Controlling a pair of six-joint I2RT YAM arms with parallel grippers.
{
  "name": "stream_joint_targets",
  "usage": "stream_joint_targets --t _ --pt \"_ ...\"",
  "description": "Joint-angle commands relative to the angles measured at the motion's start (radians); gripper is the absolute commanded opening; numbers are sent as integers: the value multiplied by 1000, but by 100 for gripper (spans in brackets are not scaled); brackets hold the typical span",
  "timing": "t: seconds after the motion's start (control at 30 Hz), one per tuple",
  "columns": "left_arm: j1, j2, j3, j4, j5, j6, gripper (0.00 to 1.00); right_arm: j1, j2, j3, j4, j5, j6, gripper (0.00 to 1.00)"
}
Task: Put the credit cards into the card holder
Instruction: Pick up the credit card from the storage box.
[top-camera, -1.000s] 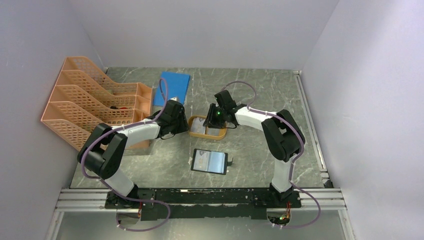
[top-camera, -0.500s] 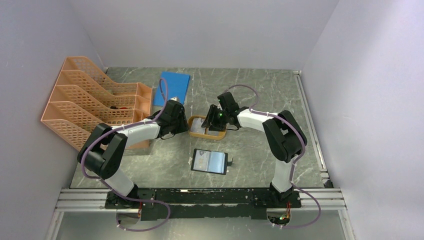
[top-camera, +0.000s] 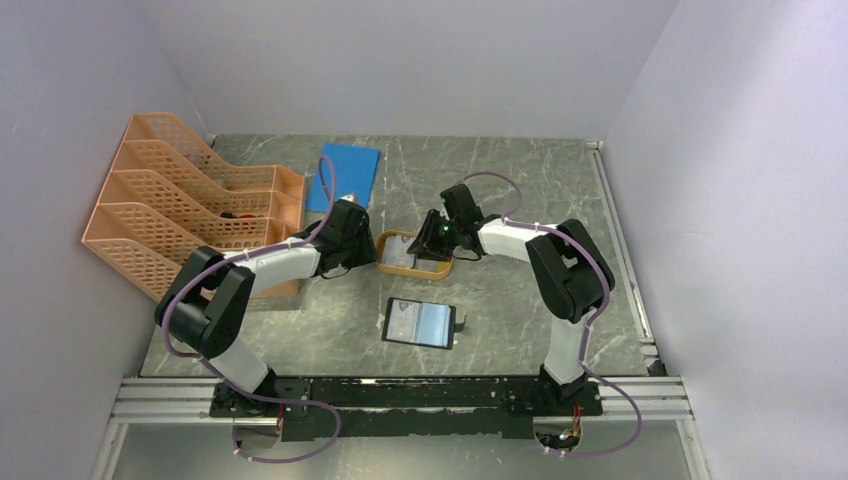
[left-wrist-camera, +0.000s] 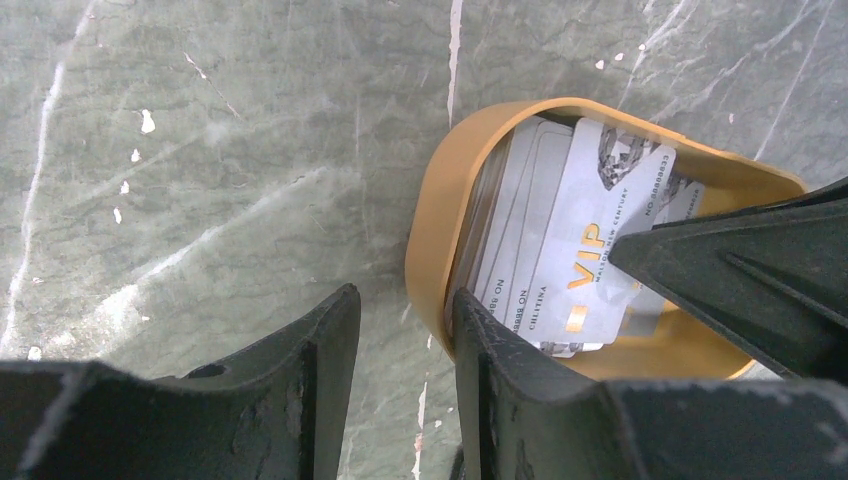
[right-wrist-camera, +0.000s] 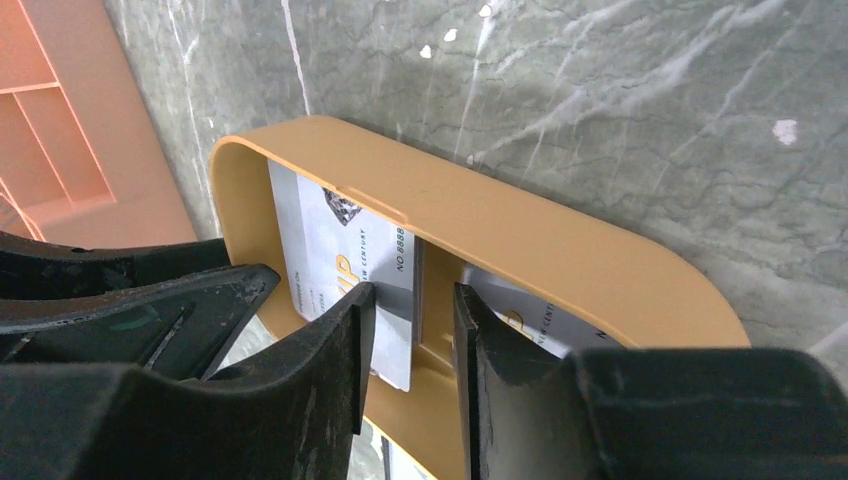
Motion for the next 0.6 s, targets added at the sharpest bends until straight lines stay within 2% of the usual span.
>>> stream_joint_targets --t 0.0,0.3,0.57 --pt "11 2 22 -19 -13 20 43 -23 -21 -38 7 28 2 37" --pt "12 1 22 -22 -14 22 43 -30 -41 -54 39 11 4 33" --pt "12 -4 24 -19 -10 22 43 -31 -29 -35 51 -35 -6 43"
